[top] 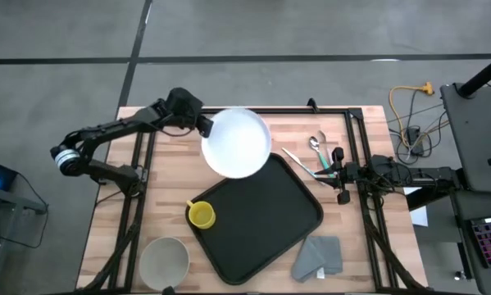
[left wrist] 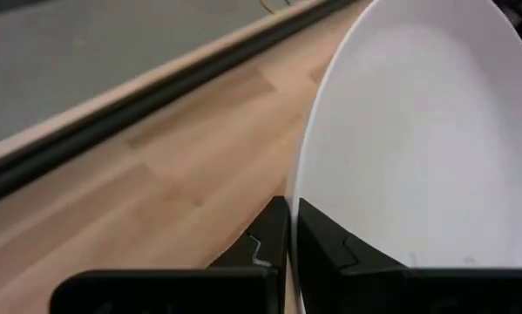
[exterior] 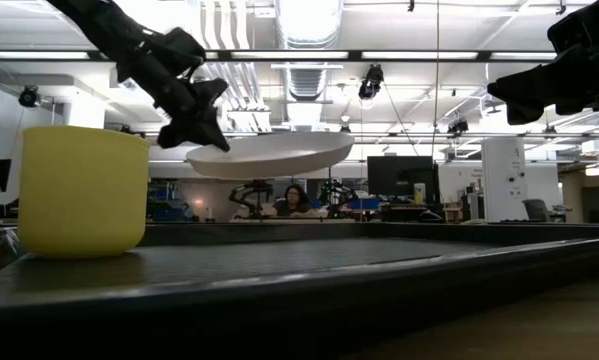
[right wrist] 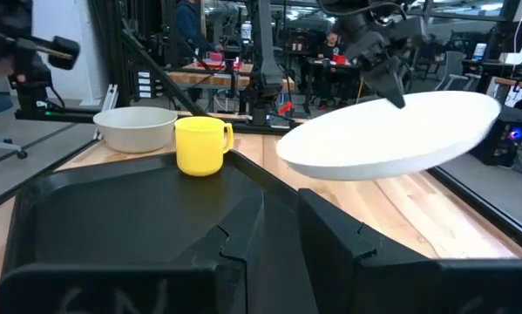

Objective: Set up tray
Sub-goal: Put the white plate on the black serving tray

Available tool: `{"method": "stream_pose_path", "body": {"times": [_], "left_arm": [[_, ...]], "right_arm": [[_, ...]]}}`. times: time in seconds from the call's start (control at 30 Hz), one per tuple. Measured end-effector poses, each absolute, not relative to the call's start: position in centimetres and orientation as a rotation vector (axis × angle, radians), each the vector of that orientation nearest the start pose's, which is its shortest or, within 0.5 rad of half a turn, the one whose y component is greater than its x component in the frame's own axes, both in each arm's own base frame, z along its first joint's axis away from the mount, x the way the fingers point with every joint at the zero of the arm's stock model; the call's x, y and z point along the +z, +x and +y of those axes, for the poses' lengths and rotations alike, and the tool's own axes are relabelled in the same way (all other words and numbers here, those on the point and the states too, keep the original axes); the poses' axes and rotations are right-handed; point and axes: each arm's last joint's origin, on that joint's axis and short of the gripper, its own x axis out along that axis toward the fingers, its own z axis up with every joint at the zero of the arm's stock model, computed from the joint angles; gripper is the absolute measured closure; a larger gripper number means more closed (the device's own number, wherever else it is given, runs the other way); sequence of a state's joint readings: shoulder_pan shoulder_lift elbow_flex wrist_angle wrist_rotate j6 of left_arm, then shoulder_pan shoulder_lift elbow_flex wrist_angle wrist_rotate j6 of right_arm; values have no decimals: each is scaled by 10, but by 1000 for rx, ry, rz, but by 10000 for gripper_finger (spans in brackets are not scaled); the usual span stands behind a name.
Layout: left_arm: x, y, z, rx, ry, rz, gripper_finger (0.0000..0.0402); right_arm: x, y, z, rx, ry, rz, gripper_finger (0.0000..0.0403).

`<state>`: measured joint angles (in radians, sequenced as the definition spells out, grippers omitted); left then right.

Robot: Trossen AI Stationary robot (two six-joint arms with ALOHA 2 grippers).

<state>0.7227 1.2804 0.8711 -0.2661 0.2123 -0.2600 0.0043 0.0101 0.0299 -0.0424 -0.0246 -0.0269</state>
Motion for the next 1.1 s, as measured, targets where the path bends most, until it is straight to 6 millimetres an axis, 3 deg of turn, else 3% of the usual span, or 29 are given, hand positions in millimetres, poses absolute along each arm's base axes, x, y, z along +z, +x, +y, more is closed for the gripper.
{"method": "stream_pose_path", "body": {"times": [0.77, 1.1], "left_arm": [[252, 238, 126, 354, -425, 614, 401], [252, 240, 122, 280, -374, 622, 401]], "right_arm": [[169, 96, 1, 29, -27, 22, 335], [169, 96, 1, 29, -27, 22, 335]]}}
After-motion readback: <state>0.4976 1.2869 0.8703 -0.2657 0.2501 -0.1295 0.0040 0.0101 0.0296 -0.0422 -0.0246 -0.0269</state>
